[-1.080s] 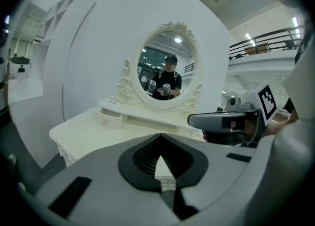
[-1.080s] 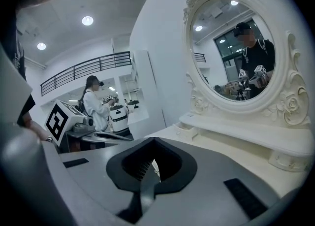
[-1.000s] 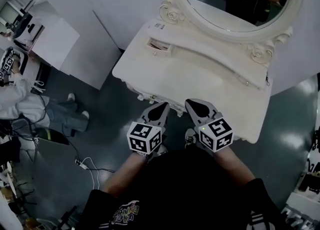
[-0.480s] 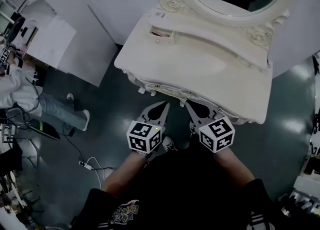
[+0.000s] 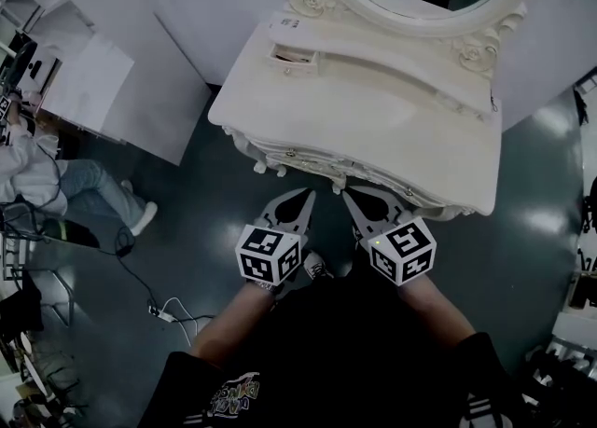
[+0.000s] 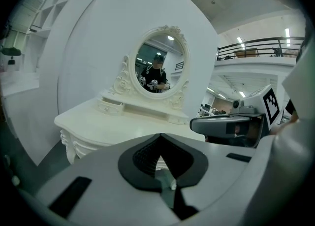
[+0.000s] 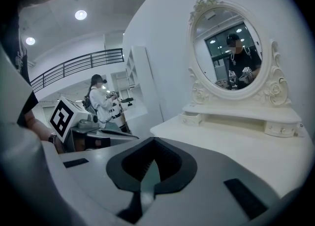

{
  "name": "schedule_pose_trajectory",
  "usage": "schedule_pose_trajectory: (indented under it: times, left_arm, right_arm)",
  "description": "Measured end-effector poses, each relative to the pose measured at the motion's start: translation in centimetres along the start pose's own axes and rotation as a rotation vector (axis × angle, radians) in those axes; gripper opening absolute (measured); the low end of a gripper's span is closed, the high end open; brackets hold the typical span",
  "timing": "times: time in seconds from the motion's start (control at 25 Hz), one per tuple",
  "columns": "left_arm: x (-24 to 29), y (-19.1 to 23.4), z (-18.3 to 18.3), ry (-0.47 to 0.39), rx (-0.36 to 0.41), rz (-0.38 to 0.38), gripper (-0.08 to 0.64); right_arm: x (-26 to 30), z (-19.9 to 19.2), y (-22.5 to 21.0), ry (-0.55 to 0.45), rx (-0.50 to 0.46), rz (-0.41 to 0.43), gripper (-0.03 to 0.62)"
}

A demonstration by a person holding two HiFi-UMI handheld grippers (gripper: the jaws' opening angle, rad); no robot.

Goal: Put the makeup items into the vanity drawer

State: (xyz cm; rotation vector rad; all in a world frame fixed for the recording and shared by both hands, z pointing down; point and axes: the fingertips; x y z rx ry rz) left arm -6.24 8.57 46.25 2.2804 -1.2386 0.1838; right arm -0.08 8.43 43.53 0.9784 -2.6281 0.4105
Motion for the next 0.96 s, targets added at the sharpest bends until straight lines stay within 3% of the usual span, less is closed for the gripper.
schedule_pose_trajectory:
  times: [0.96]
  left_arm:
    - [-0.25, 0.10, 0.29, -0.011, 0.020, -0.029, 0.000]
  right_arm:
    - [0.09, 0.22, 0.74, -0.014, -0.004, -0.024, 0.029]
Point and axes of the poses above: the fingertips, and each gripper's own axes: x forward along the fingers, y to its left, z out of its top, and after that the axes turned 4 degrees about -x, right-handed
